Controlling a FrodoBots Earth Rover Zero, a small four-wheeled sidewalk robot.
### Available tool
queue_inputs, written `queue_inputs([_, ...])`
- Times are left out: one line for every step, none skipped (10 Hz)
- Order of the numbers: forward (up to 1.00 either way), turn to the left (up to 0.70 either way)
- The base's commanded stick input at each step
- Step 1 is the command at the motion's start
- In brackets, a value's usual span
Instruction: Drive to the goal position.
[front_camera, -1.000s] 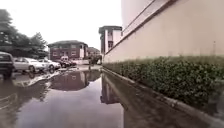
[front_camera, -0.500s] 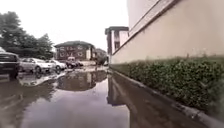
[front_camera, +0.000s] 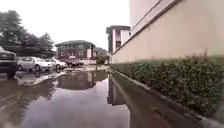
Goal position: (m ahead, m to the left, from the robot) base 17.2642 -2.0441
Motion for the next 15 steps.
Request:
queue_inputs([0.5, 0.0])
queue_inputs([0.5, 0.0])
queue_inputs([0.5, 0.0])
queue_inputs([0.5, 0.0])
queue_inputs([0.5, 0.0])
queue_inputs([0.5, 0.0])
queue_inputs([0.5, 0.0])
queue_inputs([0.5, 0.0])
queue_inputs([0.5, 0.0])
queue_inputs([0.5, 0.0])
queue_inputs([0.5, 0.0])
queue_inputs([0.5, 0.0])
queue_inputs([0.5, 0.0])
queue_inputs([0.5, 0.0])
queue_inputs([0.5, 0.0])
